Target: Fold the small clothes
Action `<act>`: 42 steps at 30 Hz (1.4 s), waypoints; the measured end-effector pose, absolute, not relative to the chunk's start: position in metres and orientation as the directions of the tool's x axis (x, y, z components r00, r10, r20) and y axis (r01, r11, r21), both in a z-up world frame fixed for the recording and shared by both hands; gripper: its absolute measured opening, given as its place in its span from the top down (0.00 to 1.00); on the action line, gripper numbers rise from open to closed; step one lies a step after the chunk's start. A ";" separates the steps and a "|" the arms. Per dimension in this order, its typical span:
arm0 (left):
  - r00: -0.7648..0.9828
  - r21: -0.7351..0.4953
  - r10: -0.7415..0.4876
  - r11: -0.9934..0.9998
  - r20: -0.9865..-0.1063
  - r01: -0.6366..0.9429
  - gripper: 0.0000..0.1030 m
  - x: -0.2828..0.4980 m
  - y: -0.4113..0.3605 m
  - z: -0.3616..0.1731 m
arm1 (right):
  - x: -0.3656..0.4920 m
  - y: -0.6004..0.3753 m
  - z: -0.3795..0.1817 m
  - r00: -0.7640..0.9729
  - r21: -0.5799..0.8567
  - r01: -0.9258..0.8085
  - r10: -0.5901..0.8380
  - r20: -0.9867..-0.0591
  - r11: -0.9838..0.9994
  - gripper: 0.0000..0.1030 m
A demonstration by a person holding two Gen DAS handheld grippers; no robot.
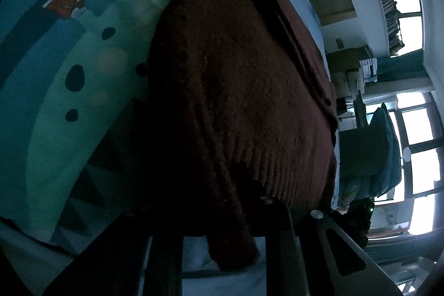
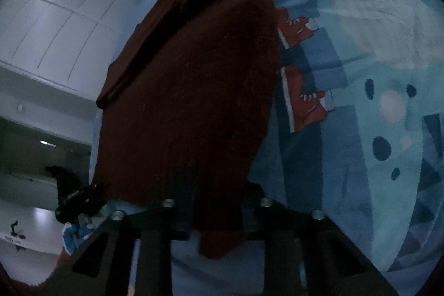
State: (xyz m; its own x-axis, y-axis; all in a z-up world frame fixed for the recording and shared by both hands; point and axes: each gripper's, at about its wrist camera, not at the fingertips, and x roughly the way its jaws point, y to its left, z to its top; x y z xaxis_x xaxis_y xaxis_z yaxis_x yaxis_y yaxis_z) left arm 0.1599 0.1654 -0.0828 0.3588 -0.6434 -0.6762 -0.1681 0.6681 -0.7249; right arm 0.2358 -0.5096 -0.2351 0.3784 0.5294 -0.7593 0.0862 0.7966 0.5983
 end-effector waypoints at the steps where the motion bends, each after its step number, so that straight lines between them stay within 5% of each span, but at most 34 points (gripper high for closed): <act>1: 0.360 -0.723 -0.642 0.670 -0.677 -0.166 0.91 0.160 0.164 -0.082 | 0.236 -0.508 -0.234 0.375 0.598 0.076 0.533 -0.759 0.798 0.86; 12: 0.408 -0.729 -0.637 0.674 -0.654 -0.117 0.94 0.160 0.157 -0.057 | 0.241 -0.509 -0.216 0.424 0.646 0.026 0.577 -0.698 0.763 0.89; 28: 0.591 -0.747 -0.625 0.663 -0.510 0.056 0.94 0.263 0.149 0.048 | 0.351 -0.524 -0.103 0.662 0.656 -0.143 0.564 -0.494 0.741 0.90; 33: 0.617 -0.715 -0.585 0.697 -0.527 0.050 0.94 0.312 0.135 0.048 | 0.403 -0.525 -0.100 0.692 0.633 -0.121 0.522 -0.499 0.765 0.90; 42: 0.550 -0.614 -0.481 0.786 -0.682 -0.073 0.93 0.393 0.112 -0.022 | 0.489 -0.529 -0.149 0.651 0.591 0.002 0.447 -0.613 0.806 0.89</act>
